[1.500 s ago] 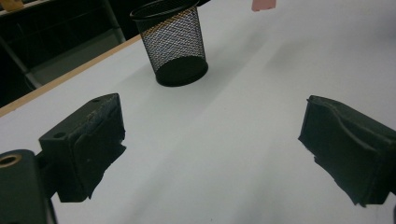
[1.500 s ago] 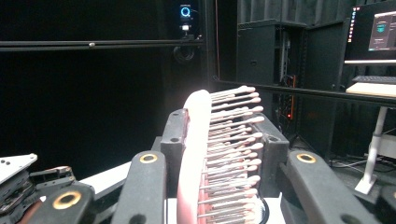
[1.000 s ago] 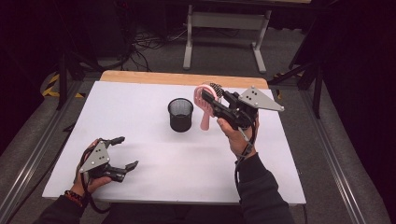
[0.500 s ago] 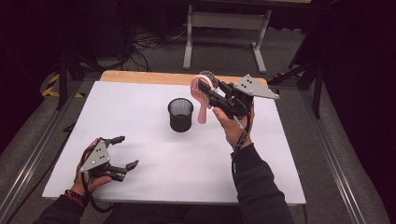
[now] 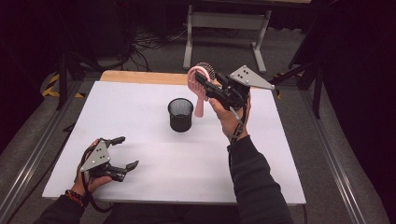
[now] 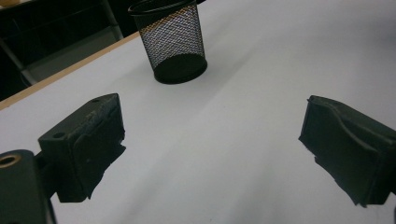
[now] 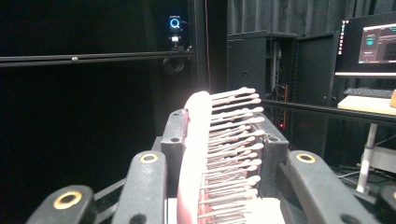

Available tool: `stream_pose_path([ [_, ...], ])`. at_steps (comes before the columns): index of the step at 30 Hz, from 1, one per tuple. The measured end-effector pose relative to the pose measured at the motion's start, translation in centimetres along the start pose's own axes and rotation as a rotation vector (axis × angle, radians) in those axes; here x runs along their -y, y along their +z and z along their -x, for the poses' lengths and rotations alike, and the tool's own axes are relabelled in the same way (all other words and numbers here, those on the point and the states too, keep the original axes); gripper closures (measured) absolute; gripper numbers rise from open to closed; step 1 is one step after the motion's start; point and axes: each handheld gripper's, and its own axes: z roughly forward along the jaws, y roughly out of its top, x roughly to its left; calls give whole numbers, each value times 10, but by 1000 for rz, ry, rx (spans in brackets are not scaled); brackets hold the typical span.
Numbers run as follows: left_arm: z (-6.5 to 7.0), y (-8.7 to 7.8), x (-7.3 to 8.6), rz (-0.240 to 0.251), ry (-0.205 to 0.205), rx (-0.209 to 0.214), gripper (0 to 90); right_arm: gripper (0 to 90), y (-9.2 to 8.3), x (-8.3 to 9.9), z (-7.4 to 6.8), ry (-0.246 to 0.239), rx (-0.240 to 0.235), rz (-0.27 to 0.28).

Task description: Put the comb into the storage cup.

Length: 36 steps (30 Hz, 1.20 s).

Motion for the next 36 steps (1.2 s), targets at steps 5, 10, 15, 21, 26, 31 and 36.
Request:
stream_pose_path([
  [5,-1,1,1,0,-11,8,70,636,5,-3,2,3,-1,6],
  [10,-1,1,1,1,-2,9,70,636,13,-6,1,-2,0,7],
  [15,0,0,1,1,-1,12,70,636,22,-7,0,5,-4,-1],
  [21,2,-1,1,-6,0,7,69,636,32,-7,1,24,4,6],
  [26,1,-5,1,1,-4,6,69,637,44,-9,3,24,18,-6],
  [31,2,-4,0,1,3,11,68,636,54,-7,3,29,22,-3],
  [36,2,-5,1,1,5,18,68,637,64,0,2,25,24,-26],
])
